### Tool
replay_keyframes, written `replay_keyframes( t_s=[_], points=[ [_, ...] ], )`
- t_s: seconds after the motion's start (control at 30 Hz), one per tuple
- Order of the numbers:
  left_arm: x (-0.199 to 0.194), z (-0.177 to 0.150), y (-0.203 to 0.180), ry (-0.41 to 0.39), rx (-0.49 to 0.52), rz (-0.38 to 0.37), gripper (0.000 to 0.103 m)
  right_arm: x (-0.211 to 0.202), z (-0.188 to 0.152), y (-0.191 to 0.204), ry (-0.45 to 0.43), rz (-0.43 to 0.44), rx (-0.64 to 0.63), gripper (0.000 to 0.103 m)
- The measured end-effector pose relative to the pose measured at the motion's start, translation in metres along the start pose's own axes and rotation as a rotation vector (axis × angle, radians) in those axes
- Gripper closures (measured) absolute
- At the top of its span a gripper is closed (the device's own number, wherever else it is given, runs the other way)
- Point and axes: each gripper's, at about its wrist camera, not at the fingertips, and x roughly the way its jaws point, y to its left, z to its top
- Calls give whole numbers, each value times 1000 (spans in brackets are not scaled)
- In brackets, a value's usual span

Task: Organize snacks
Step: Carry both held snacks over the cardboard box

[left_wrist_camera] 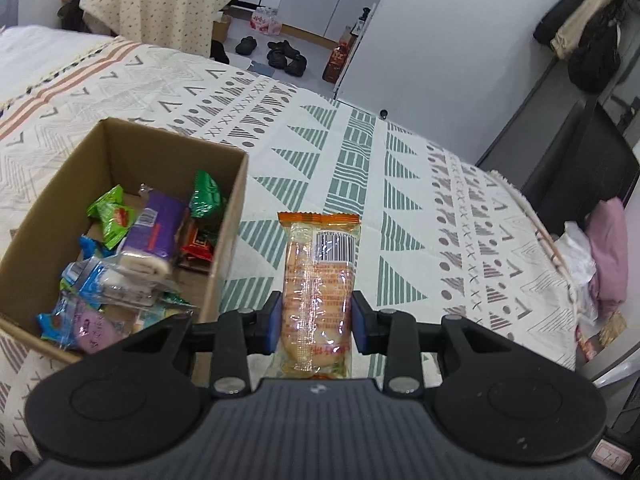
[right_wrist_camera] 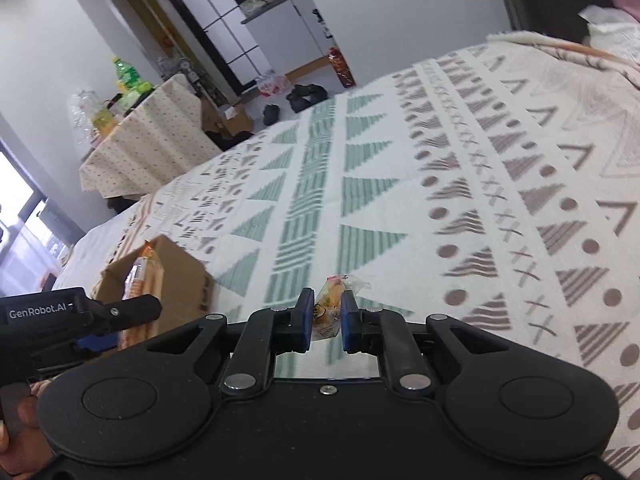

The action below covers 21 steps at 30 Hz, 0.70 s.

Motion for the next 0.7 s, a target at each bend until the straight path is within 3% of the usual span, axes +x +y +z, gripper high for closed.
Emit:
replay_keyframes(
  t_s=[0.27, 0.47, 0.7],
  points=[
    [-26, 19, 17, -56, -52, -47, 69, -2, 15, 41, -30, 47, -61, 90],
    [-40, 41, 45, -101, -114, -19, 69, -3, 28, 77, -55, 89, -104, 89],
    [-43, 57, 79, -95, -172, 1, 69, 4, 38, 120, -64, 141, -156, 89]
  ],
)
